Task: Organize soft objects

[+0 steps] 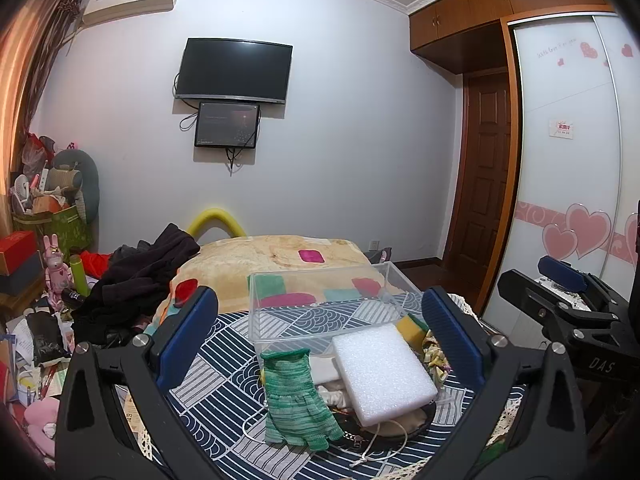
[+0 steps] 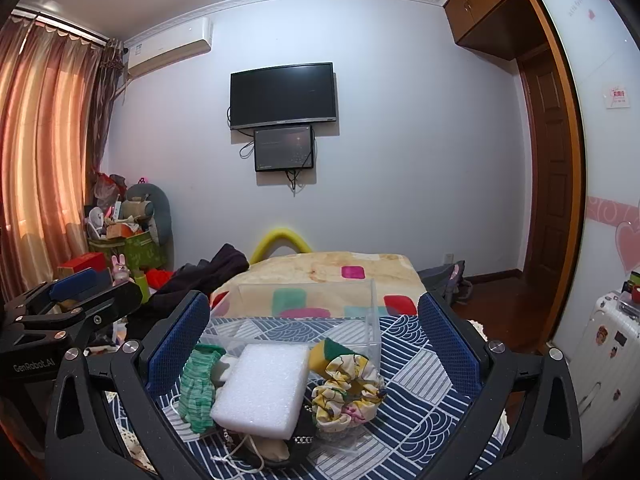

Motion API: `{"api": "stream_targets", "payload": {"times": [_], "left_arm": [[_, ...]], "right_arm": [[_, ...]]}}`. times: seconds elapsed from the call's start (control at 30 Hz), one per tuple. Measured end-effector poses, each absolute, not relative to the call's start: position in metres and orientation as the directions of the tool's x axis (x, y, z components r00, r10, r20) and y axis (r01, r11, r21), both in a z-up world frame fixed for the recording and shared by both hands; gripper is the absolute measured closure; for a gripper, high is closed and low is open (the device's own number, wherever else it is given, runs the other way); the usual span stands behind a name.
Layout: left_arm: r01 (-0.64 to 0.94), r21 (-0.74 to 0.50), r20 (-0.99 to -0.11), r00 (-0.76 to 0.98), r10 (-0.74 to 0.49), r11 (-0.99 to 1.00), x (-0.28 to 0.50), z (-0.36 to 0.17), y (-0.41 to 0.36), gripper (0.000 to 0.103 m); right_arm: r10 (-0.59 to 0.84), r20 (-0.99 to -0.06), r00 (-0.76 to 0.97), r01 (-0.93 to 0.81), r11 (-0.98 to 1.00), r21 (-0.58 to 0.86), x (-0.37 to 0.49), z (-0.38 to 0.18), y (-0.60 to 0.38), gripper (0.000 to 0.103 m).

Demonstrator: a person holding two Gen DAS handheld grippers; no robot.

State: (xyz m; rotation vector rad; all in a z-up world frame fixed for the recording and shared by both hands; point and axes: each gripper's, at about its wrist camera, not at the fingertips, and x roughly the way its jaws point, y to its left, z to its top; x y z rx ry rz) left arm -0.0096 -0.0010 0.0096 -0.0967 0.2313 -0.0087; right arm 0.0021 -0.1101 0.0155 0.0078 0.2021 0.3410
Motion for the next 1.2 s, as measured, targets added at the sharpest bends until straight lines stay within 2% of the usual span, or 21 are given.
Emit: {"api": "stream_targets", "payload": {"times": [1.07,1.17,1.2], "left_arm": [[0.035,-0.089,-0.222,0.974,-0.054,0.995,-0.008,0.01,-0.005,0.0],[0.017,-0.078,-0.219,0.975,-0.034,0.997,-0.005,0.007,-0.004,0.016],[0.015,-0.08,-0.224,0.974,-0.033,0.997,-0.003,0.006,-0.003,0.018]], "right_arm": [[0.326,-0.194,0.925,-0.326,0.945,0.035,0.009,0.006,-0.111,0.0],[0.327,-0.206,0.922,-0.324,0.945,0.048,0.014,0.002,-0.115,0.002],[0.325,-0.215,0.921,-0.321,0.945,0.057,0.018,-0.001,-0.118,0.002]]}}
